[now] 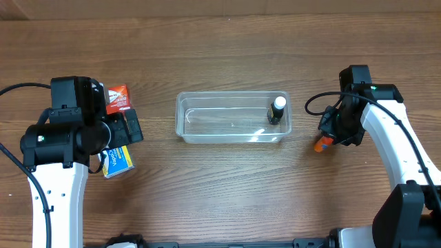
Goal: Pack container
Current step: 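Place the orange tube beside the bottle in the container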
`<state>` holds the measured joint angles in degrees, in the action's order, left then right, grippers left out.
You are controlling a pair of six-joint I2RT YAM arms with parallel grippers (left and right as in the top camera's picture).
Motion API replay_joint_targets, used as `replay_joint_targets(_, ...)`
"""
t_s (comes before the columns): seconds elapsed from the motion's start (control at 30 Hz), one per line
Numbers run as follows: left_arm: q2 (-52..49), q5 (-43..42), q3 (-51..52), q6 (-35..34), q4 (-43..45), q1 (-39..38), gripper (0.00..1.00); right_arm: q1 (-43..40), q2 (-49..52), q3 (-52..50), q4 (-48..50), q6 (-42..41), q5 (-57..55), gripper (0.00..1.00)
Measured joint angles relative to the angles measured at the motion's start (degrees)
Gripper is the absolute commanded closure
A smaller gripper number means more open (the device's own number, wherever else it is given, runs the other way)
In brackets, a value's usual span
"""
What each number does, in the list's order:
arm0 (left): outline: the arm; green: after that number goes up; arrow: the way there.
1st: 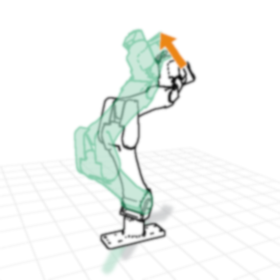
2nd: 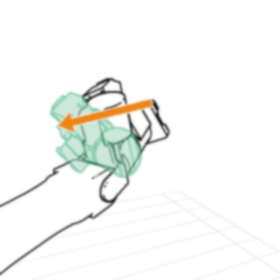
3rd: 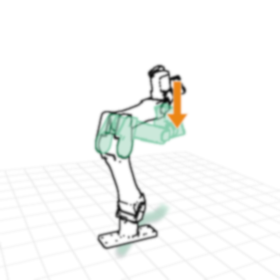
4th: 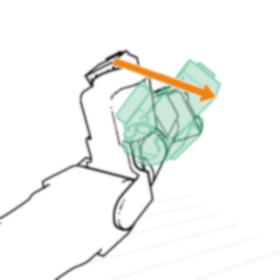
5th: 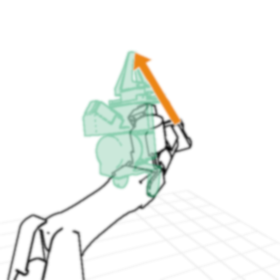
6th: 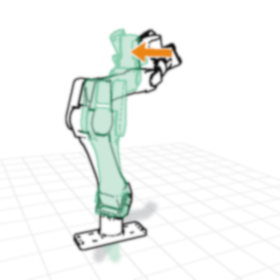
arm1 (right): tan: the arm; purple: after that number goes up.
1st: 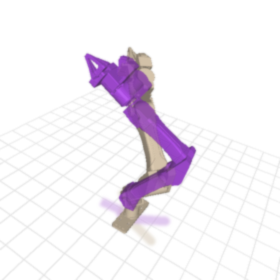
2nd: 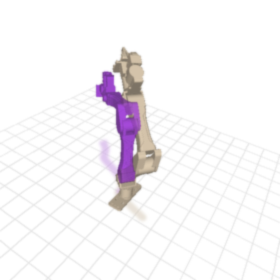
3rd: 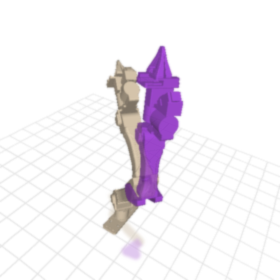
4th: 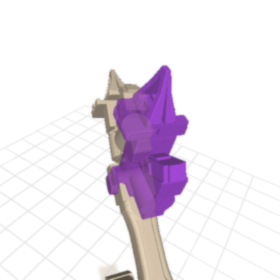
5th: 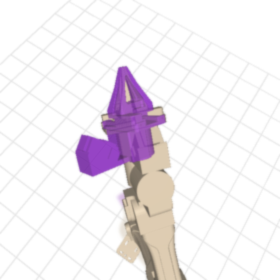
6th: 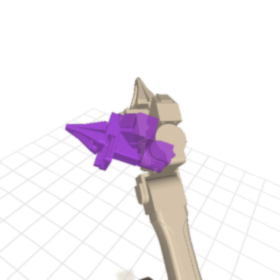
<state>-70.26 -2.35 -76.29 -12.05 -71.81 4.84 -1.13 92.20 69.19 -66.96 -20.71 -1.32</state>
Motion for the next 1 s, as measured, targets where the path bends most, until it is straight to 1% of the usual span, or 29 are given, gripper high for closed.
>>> replay_joint_targets(0.03, 0.0, 0.0, 0.0, 0.0, 0.0, 0.0, 0.00, 0.0, 0.0, 0.0, -0.1, 0.5, 0.0, 0.88)
replay_joint_targets(0.1, 0.0, 0.0, 0.0, 0.0, 0.0, 0.0, 0.00, 0.1, 0.1, 2.1, -2.5, 1.7, 0.0, 0.91)
replay_joint_targets(0.13, 0.0, 0.0, 0.0, 0.0, 0.0, 0.0, 0.00, 0.3, 0.1, 4.2, -4.3, 1.9, 0.0, 0.91)
replay_joint_targets(0.2, 0.0, 0.0, 0.0, 0.0, 0.1, 0.0, 0.00, 1.7, 0.0, 12.1, -7.1, 2.9, -0.2, 0.91)
replay_joint_targets(0.27, 0.0, 0.0, 0.0, 0.0, 0.0, 0.0, 0.00, 5.0, -0.4, 20.4, -9.3, 4.2, -0.4, 0.91)
replay_joint_targets(0.33, 0.0, 0.0, -0.1, 0.0, 0.0, 0.0, 0.00, 10.0, -1.8, 27.3, -10.1, 4.9, -0.8, 0.91)
replay_joint_targets(0.37, 0.0, 0.0, -0.1, 0.0, 0.0, 0.0, 0.00, 13.0, -3.1, 29.6, -10.1, 5.2, -0.7, 0.91)
replay_joint_targets(0.43, 0.0, 0.0, -0.1, 0.0, 0.0, 0.0, 0.00, 16.7, -4.9, 31.0, -10.7, 5.4, -0.7, 0.92)
replay_joint_targets(0.53, 0.0, 0.0, -0.1, 0.0, 0.0, 0.0, 0.00, 20.1, -5.2, 30.1, -11.7, 4.2, -0.7, 0.92)
replay_joint_targets(0.63, 0.0, 0.0, -0.1, 0.0, 0.0, 0.0, 0.00, 21.4, -5.1, 25.2, -10.5, 3.1, -0.9, 0.92)
replay_joint_targets(0.77, 0.0, 0.0, -0.1, 0.0, 0.2, 0.0, 0.00, 21.8, -4.8, 17.9, -5.5, 2.3, -1.0, 0.92)
replay_joint_targets(1.0, 0.0, 0.0, -0.1, 0.0, 0.2, 0.0, 0.00, 21.8, -3.2, 8.3, 3.5, 2.2, -1.0, 0.92)
